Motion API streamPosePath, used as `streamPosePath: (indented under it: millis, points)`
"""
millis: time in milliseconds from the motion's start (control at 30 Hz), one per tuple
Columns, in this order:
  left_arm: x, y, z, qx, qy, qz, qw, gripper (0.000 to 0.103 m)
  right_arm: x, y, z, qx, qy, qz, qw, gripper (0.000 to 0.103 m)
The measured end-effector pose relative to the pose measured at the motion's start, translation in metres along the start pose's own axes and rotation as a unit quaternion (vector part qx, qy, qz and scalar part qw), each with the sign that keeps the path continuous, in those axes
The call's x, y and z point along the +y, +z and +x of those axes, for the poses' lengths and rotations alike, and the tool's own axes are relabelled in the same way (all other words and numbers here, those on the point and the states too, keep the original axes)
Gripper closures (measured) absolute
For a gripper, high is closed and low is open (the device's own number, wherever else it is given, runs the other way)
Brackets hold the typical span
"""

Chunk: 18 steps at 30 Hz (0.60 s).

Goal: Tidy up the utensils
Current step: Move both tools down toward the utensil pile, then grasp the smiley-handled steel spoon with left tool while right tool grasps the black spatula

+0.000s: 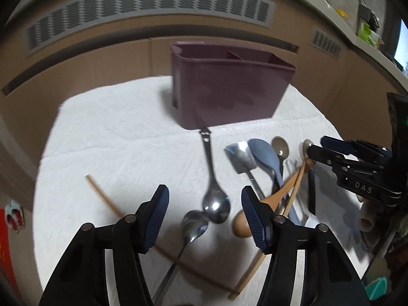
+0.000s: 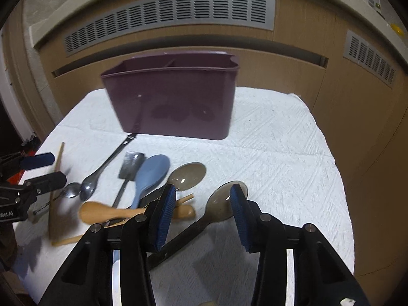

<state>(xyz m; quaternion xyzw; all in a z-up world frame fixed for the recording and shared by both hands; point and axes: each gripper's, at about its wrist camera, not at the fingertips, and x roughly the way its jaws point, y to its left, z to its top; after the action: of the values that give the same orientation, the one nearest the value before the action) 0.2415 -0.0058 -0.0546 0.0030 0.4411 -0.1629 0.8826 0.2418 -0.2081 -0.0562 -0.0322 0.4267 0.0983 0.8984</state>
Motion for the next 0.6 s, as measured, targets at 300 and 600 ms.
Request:
streamPosePath:
  millis: [300,600]
  points:
    - [-0.001,0.019,0.045,0.055,-0.006,-0.008,0.9984,0.080,0.006,0.002,0.004,0.000,0.047,0.001,0.999,0.063]
    - [0.019,-0.012,0.017,0.052,-0.002,-0.025,0.9984,0.085,0.065,0.013,0.013,0.031,0.154,-0.037,0.987,0.063]
